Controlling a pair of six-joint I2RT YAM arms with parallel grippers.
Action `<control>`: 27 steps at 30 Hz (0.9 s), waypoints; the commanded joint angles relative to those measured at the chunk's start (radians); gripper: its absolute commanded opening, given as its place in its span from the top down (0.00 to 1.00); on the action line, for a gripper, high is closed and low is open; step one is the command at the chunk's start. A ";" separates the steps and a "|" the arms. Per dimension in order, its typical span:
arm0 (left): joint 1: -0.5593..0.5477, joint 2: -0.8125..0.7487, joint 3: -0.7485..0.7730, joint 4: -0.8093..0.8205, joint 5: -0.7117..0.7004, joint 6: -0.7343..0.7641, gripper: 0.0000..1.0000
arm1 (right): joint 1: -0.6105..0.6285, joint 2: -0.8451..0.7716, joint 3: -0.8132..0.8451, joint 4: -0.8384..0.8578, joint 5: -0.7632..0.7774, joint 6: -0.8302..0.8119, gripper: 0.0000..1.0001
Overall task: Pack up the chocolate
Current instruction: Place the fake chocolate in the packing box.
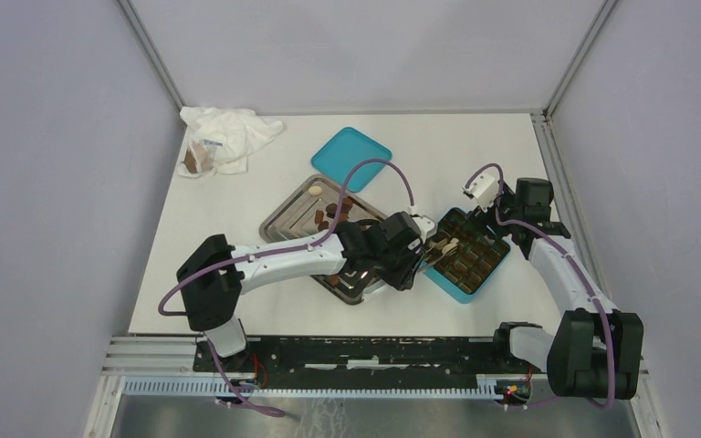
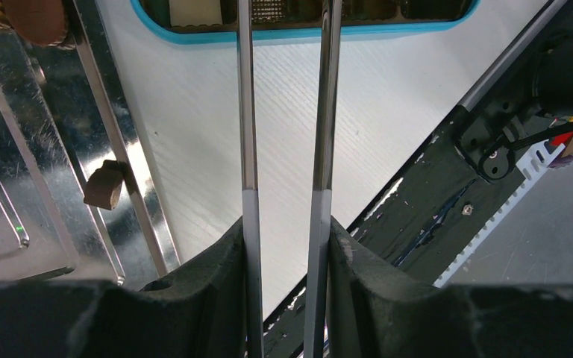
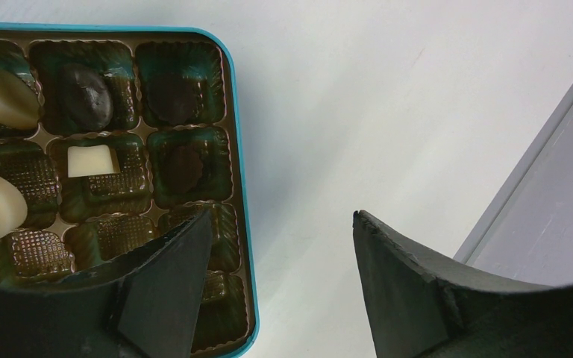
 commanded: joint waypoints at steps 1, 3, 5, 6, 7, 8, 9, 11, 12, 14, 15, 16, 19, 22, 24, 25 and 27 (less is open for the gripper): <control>-0.007 0.000 0.059 0.004 -0.038 0.015 0.71 | 0.000 -0.022 -0.004 0.027 0.005 0.012 0.25; -0.008 0.001 0.061 0.001 -0.041 0.016 0.69 | 0.000 -0.021 -0.004 0.027 0.004 0.012 0.25; -0.007 0.004 0.062 -0.001 -0.044 0.016 0.66 | 0.000 -0.021 -0.004 0.026 0.003 0.010 0.25; -0.007 0.006 0.064 -0.002 -0.045 0.017 0.64 | 0.001 -0.021 -0.004 0.025 0.003 0.010 0.25; -0.008 0.007 0.064 -0.002 -0.044 0.017 0.64 | 0.000 -0.021 -0.004 0.025 0.003 0.010 0.25; -0.007 0.009 0.064 -0.002 -0.044 0.018 0.63 | 0.000 -0.021 -0.004 0.025 0.001 0.010 0.25; -0.007 0.010 0.064 -0.002 -0.043 0.018 0.63 | 0.000 -0.021 -0.004 0.025 0.001 0.010 0.25; -0.008 0.012 0.064 -0.002 -0.043 0.018 0.61 | 0.000 -0.020 -0.004 0.024 0.001 0.009 0.25; -0.008 0.013 0.065 -0.003 -0.043 0.018 0.60 | 0.000 -0.021 -0.004 0.025 0.000 0.009 0.25; -0.009 0.014 0.067 -0.005 -0.043 0.019 0.59 | 0.000 -0.021 -0.004 0.023 -0.001 0.009 0.25; -0.009 0.014 0.067 -0.006 -0.042 0.018 0.59 | 0.000 -0.021 -0.004 0.024 -0.002 0.009 0.25; -0.010 0.014 0.068 -0.006 -0.042 0.019 0.58 | 0.000 -0.021 -0.004 0.024 -0.002 0.009 0.25; -0.009 0.014 0.071 -0.006 -0.042 0.021 0.57 | 0.000 -0.021 -0.004 0.023 -0.002 0.007 0.25; -0.010 0.016 0.072 -0.005 -0.039 0.020 0.56 | 0.000 -0.021 -0.004 0.022 -0.002 0.007 0.25; -0.010 0.017 0.073 -0.005 -0.039 0.021 0.56 | 0.000 -0.021 -0.004 0.021 -0.003 0.007 0.24; -0.011 0.017 0.074 -0.005 -0.039 0.020 0.56 | 0.000 -0.021 -0.004 0.021 -0.004 0.007 0.24; -0.011 0.017 0.073 -0.005 -0.038 0.021 0.55 | 0.000 -0.020 -0.004 0.019 -0.006 0.007 0.24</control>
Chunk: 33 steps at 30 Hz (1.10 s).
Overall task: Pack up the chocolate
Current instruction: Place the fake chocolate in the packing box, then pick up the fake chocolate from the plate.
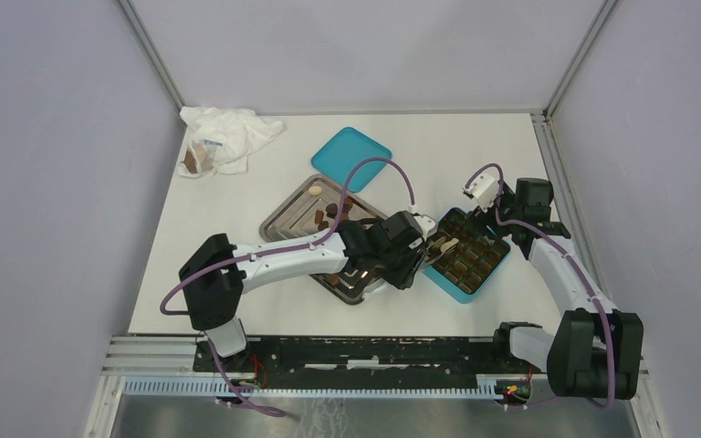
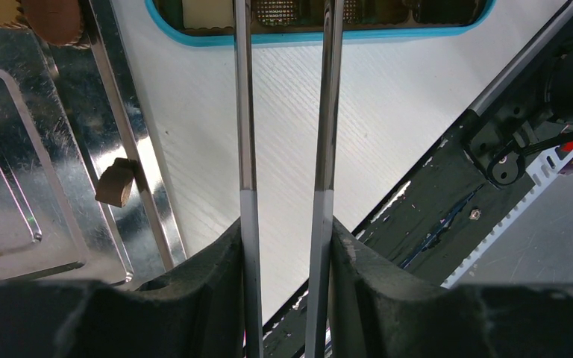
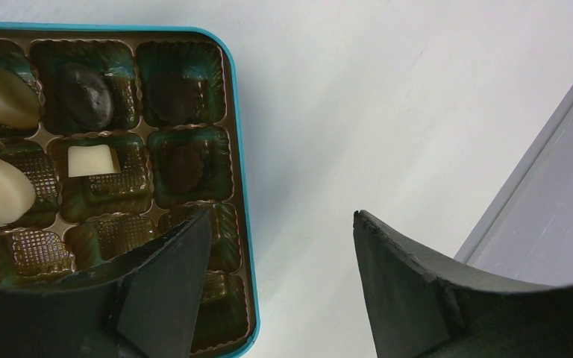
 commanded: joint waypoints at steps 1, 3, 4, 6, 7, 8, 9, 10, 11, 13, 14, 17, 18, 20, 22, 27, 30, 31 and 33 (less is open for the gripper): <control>-0.011 0.002 0.048 0.028 -0.010 0.021 0.55 | 0.000 -0.021 -0.003 0.019 -0.005 0.006 0.24; -0.011 0.001 0.048 0.028 -0.009 0.020 0.55 | 0.000 -0.019 -0.003 0.018 -0.006 0.006 0.25; -0.011 0.001 0.048 0.028 -0.011 0.020 0.55 | 0.000 -0.020 -0.003 0.017 -0.006 0.006 0.24; -0.012 0.002 0.048 0.029 -0.010 0.019 0.54 | 0.000 -0.021 -0.003 0.018 -0.006 0.006 0.24; -0.011 0.002 0.049 0.028 -0.011 0.021 0.54 | 0.000 -0.021 -0.003 0.018 -0.007 0.006 0.24; -0.011 0.001 0.048 0.028 -0.011 0.021 0.54 | 0.000 -0.021 -0.003 0.018 -0.007 0.006 0.25; -0.011 -0.001 0.048 0.028 -0.013 0.020 0.54 | 0.000 -0.021 -0.003 0.017 -0.006 0.006 0.24; -0.012 -0.004 0.048 0.027 -0.016 0.020 0.55 | 0.000 -0.022 -0.003 0.017 -0.007 0.006 0.24; -0.011 -0.009 0.048 0.029 -0.020 0.018 0.56 | 0.000 -0.022 -0.003 0.018 -0.006 0.006 0.24; -0.011 -0.029 0.042 0.036 -0.029 0.015 0.58 | 0.000 -0.022 -0.003 0.018 -0.009 0.006 0.24; -0.012 -0.041 0.035 0.040 -0.036 0.013 0.60 | 0.000 -0.021 -0.003 0.017 -0.009 0.005 0.24; -0.010 -0.093 0.013 0.051 -0.066 0.003 0.62 | 0.000 -0.022 -0.003 0.018 -0.009 0.006 0.24; -0.010 -0.109 0.004 0.050 -0.079 0.001 0.62 | 0.000 -0.023 -0.003 0.018 -0.011 0.006 0.25; -0.010 -0.141 -0.019 0.044 -0.108 -0.006 0.62 | 0.000 -0.024 -0.003 0.017 -0.010 0.006 0.24; -0.009 -0.175 -0.044 0.030 -0.142 -0.011 0.62 | 0.000 -0.024 -0.003 0.016 -0.014 0.005 0.24; 0.008 -0.262 -0.108 -0.035 -0.236 -0.026 0.62 | 0.000 -0.023 -0.002 0.015 -0.020 0.006 0.24; 0.051 -0.319 -0.148 -0.076 -0.259 -0.028 0.61 | 0.000 -0.023 -0.002 0.012 -0.025 0.006 0.24; 0.073 -0.340 -0.164 -0.087 -0.260 -0.029 0.61 | 0.000 -0.023 -0.002 0.013 -0.025 0.006 0.24; 0.125 -0.377 -0.191 -0.110 -0.256 -0.025 0.61 | 0.000 -0.023 -0.002 0.013 -0.026 0.006 0.25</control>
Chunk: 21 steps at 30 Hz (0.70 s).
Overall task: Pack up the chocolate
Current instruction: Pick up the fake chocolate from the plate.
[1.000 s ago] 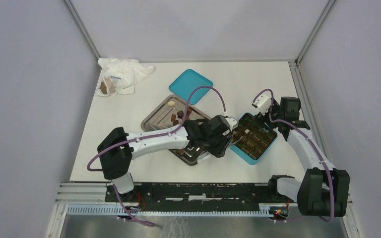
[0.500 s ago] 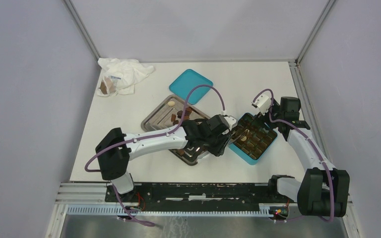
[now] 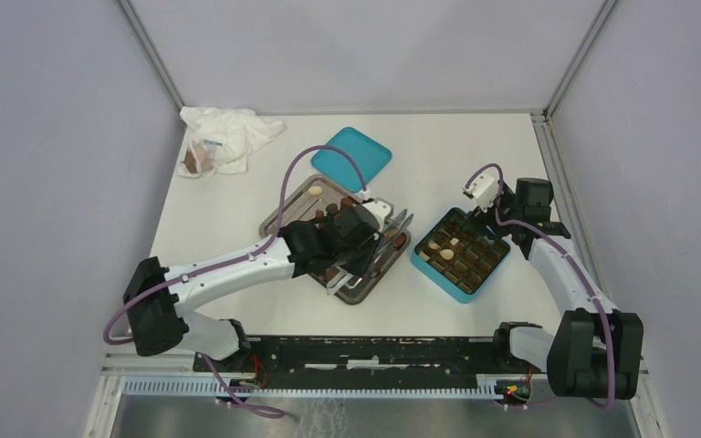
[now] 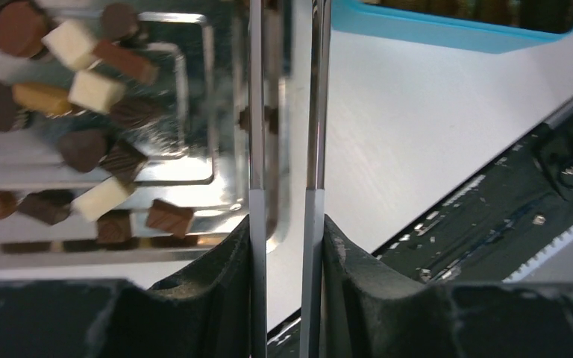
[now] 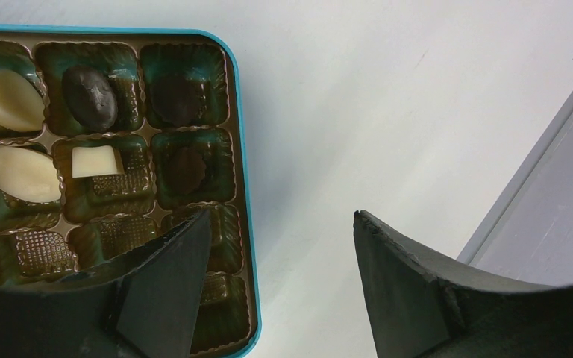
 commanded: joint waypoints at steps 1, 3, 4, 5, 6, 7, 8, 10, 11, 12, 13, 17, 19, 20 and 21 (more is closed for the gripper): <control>0.107 -0.104 -0.048 -0.057 -0.047 -0.019 0.61 | 0.000 -0.022 -0.002 0.013 -0.019 0.005 0.24; 0.157 -0.122 -0.068 -0.076 -0.035 -0.011 0.61 | 0.000 -0.023 -0.002 0.011 -0.020 0.006 0.24; 0.169 -0.126 -0.074 -0.085 -0.029 -0.005 0.61 | 0.000 -0.022 -0.002 0.011 -0.020 0.005 0.24; 0.182 -0.126 -0.080 -0.095 -0.024 -0.001 0.61 | 0.000 -0.022 -0.002 0.012 -0.020 0.006 0.24; 0.191 -0.126 -0.084 -0.103 -0.022 0.000 0.61 | 0.000 -0.022 -0.002 0.011 -0.020 0.006 0.24; 0.197 -0.122 -0.087 -0.111 -0.021 0.000 0.61 | 0.000 -0.021 -0.002 0.012 -0.020 0.006 0.24; 0.205 -0.117 -0.091 -0.116 -0.020 -0.002 0.61 | 0.000 -0.021 -0.002 0.011 -0.020 0.006 0.24; 0.216 -0.110 -0.099 -0.123 -0.019 -0.008 0.60 | 0.000 -0.019 -0.001 0.012 -0.018 0.005 0.24; 0.219 -0.109 -0.105 -0.122 -0.018 -0.010 0.60 | 0.000 -0.019 -0.002 0.011 -0.019 0.006 0.24; 0.223 -0.108 -0.110 -0.123 -0.020 -0.011 0.60 | 0.000 -0.019 -0.002 0.011 -0.017 0.005 0.24; 0.229 -0.107 -0.115 -0.124 -0.024 -0.011 0.60 | 0.000 -0.020 -0.002 0.012 -0.016 0.005 0.24; 0.266 -0.107 -0.121 -0.136 -0.041 0.013 0.60 | 0.000 -0.018 0.000 0.010 -0.018 0.005 0.24; 0.300 -0.106 -0.122 -0.145 -0.042 0.032 0.60 | 0.000 -0.017 0.000 0.009 -0.019 0.005 0.24; 0.315 -0.106 -0.122 -0.149 -0.043 0.042 0.60 | 0.000 -0.017 0.000 0.009 -0.019 0.005 0.24; 0.331 -0.106 -0.122 -0.156 -0.043 0.052 0.60 | 0.000 -0.018 0.000 0.009 -0.019 0.005 0.24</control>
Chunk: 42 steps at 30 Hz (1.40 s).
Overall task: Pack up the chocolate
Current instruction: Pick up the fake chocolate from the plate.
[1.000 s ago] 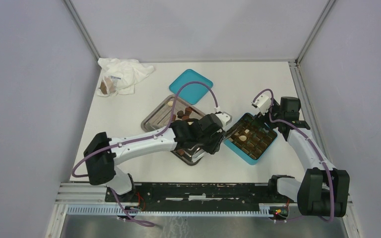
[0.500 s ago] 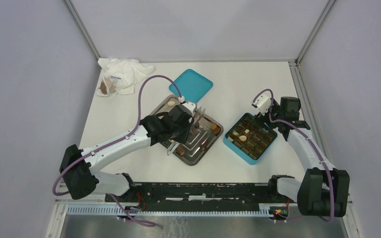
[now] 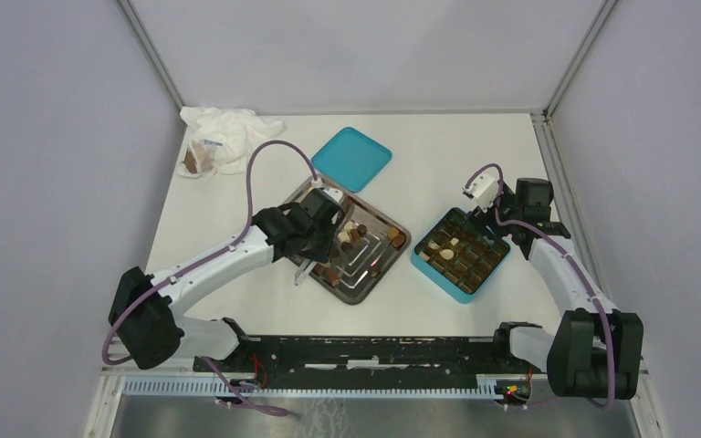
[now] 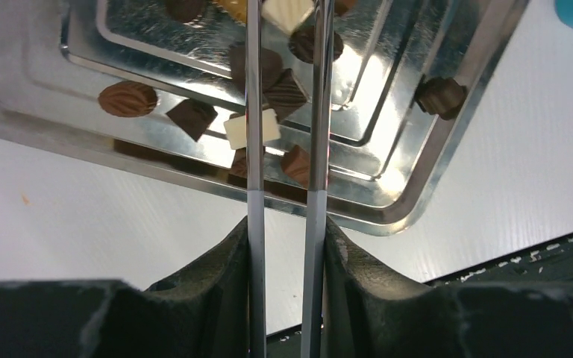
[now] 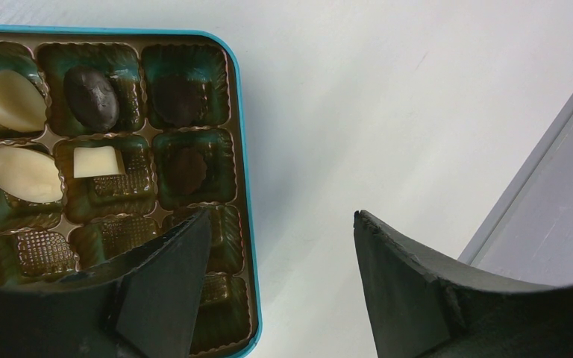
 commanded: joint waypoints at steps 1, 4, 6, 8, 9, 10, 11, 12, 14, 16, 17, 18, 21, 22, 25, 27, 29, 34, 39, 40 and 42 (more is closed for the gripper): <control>0.067 -0.006 0.002 -0.011 -0.019 0.057 0.60 | 0.001 -0.020 0.000 0.008 -0.015 0.005 0.24; 0.096 -0.006 0.000 -0.026 -0.026 0.077 0.59 | 0.000 -0.020 0.000 0.009 -0.015 0.003 0.24; 0.117 -0.005 -0.003 -0.038 -0.036 0.085 0.58 | 0.000 -0.019 0.000 0.009 -0.016 0.003 0.24; 0.140 -0.003 -0.005 -0.037 -0.032 0.101 0.58 | 0.000 -0.017 0.000 0.008 -0.019 0.003 0.24; 0.152 -0.001 -0.003 -0.032 -0.025 0.108 0.58 | 0.000 -0.017 0.000 0.008 -0.020 0.003 0.24; 0.162 0.004 0.003 -0.028 -0.011 0.116 0.58 | 0.000 -0.016 0.000 0.007 -0.021 0.003 0.24; 0.169 0.011 0.010 -0.025 -0.005 0.123 0.57 | 0.000 -0.017 0.001 0.007 -0.021 0.002 0.24; 0.177 0.022 0.019 -0.022 0.001 0.130 0.57 | 0.000 -0.017 0.001 0.008 -0.022 0.002 0.24; 0.191 0.045 0.036 -0.013 0.017 0.145 0.57 | 0.000 -0.017 0.000 0.008 -0.019 0.003 0.24; 0.203 0.074 0.054 -0.009 0.030 0.160 0.57 | 0.000 -0.018 0.000 0.008 -0.019 0.003 0.24; 0.207 0.088 0.064 -0.008 0.037 0.167 0.57 | 0.000 -0.019 0.000 0.005 -0.019 0.003 0.24; 0.210 0.106 0.073 -0.007 0.042 0.173 0.56 | 0.000 -0.020 0.000 0.007 -0.019 0.002 0.24; 0.216 0.132 0.100 -0.009 0.051 0.189 0.55 | 0.000 -0.018 0.000 0.008 -0.019 0.003 0.24; 0.221 0.134 0.105 -0.008 0.054 0.191 0.55 | 0.000 -0.016 0.000 0.008 -0.018 0.002 0.24; 0.225 0.136 0.111 -0.005 0.071 0.196 0.54 | 0.000 -0.015 0.000 0.006 -0.018 0.001 0.24; 0.226 0.138 0.111 -0.002 0.076 0.197 0.54 | 0.000 -0.015 0.000 0.008 -0.018 0.002 0.24; 0.228 0.142 0.111 0.000 0.081 0.198 0.53 | 0.000 -0.015 0.000 0.007 -0.019 0.002 0.24; 0.233 0.167 0.123 0.001 0.075 0.208 0.52 | 0.000 -0.015 0.000 0.006 -0.019 0.002 0.24; 0.239 0.193 0.144 -0.002 0.071 0.217 0.52 | 0.000 -0.014 0.000 0.006 -0.020 0.002 0.24; 0.239 0.198 0.148 -0.004 0.072 0.220 0.52 | 0.000 -0.015 0.000 0.006 -0.020 0.002 0.24; 0.240 0.207 0.153 -0.004 0.072 0.222 0.51 | 0.000 -0.014 0.000 0.005 -0.020 0.001 0.24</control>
